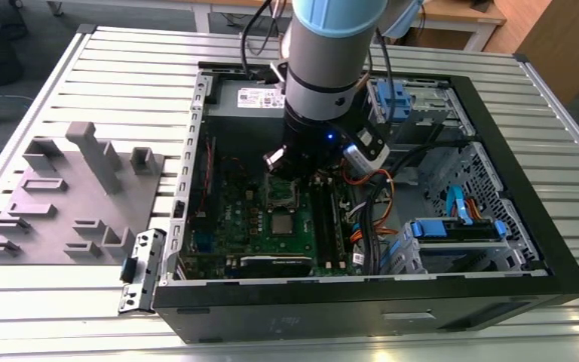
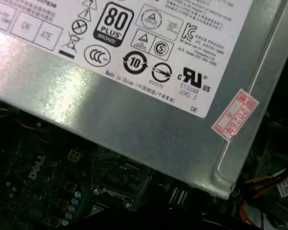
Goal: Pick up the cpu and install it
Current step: 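Close the cpu cover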
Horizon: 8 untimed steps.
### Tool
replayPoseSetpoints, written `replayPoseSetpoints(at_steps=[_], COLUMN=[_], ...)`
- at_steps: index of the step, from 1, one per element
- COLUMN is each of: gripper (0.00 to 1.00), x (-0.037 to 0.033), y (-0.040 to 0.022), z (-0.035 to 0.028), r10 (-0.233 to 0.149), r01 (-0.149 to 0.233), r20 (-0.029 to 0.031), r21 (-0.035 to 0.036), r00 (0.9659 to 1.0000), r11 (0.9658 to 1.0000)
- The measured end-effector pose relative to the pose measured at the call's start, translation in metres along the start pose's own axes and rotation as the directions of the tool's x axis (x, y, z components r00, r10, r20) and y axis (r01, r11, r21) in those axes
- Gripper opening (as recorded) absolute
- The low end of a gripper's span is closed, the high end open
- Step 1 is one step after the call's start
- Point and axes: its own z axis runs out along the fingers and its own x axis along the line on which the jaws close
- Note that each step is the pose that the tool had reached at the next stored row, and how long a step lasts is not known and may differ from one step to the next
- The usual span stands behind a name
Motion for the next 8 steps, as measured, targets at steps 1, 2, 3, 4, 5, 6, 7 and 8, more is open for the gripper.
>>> replayPoseSetpoints(at_steps=[1,2,3,4,5,6,7,8], gripper=[0.11,0.11,0.11,0.11,0.11,0.11,0.11,0.11], x=[0.0004,0.0007,0.0012,0.0016,0.002,0.0023,0.0026,0.003], y=[-0.0008,-0.0017,-0.0027,-0.0037,-0.0047,-0.0056,-0.0066,-0.0076], z=[-0.0009,-0.0017,-0.0024,-0.003,-0.0035,-0.004,-0.0044,-0.0047], r10=[0.0,0.0,0.0,0.0,0.0,0.0,0.0,0.0], r01=[0.0,0.0,0.0,0.0,0.0,0.0,0.0,0.0], r20=[0.0,0.0,0.0,-0.0001,-0.0002,-0.0003,-0.0006,-0.0008], r21=[-0.0003,-0.0007,-0.0011,-0.0016,-0.0021,-0.0026,-0.0031,-0.0036], r00=[1.0,1.0,1.0,1.0,1.0,1.0,1.0,1.0], r11=[1.0,1.0,1.0,1.0,1.0,1.0,1.0,1.0])
